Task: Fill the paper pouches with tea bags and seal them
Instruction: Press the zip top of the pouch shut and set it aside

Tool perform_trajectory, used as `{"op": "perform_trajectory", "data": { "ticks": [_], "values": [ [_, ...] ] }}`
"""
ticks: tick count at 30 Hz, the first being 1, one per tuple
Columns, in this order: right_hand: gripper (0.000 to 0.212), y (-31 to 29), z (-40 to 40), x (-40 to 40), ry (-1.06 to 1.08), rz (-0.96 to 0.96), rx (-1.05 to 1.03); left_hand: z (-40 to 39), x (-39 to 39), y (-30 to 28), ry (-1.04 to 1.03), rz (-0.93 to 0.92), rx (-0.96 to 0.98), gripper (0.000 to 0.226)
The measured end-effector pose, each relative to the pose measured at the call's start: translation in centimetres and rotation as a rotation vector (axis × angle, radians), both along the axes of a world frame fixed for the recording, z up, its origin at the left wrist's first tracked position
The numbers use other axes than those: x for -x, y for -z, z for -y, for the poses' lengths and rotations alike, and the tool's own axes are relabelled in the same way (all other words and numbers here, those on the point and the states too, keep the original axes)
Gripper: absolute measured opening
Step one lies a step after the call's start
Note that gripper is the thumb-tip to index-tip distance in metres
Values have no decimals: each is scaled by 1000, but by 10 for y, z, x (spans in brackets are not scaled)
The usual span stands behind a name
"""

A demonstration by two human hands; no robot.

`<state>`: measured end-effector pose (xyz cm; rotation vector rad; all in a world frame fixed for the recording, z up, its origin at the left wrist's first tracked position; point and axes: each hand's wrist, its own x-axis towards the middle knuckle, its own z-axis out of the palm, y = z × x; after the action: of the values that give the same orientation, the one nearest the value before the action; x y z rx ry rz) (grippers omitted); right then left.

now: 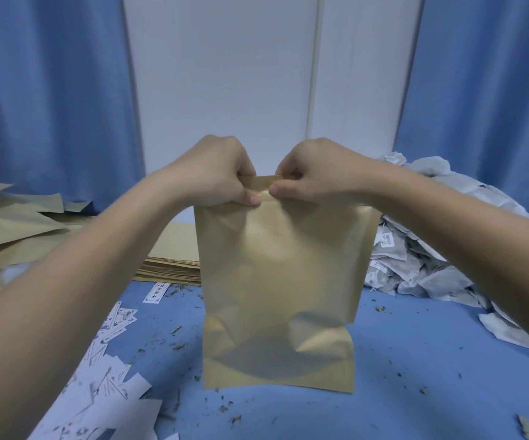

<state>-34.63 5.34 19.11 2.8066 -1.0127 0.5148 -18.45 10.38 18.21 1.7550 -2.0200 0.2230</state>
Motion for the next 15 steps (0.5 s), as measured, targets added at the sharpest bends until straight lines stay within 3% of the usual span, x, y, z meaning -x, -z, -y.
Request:
{"op": "perform_trajectory", "data": {
  "ticks": [3, 7, 10, 15],
  "values": [
    [28, -2, 0, -1, -33, 37, -35, 1, -1, 0, 43, 4, 0, 23],
    [28, 4, 1, -9, -73, 73, 72, -2, -10, -3, 51, -26, -89, 29],
    [36, 6, 8, -6, -66, 26, 111, -5, -28, -8, 46, -98, -118, 13],
    [56, 21, 22, 9, 22, 1, 285, 1, -30, 9, 43, -299, 69, 10]
  ]
}}
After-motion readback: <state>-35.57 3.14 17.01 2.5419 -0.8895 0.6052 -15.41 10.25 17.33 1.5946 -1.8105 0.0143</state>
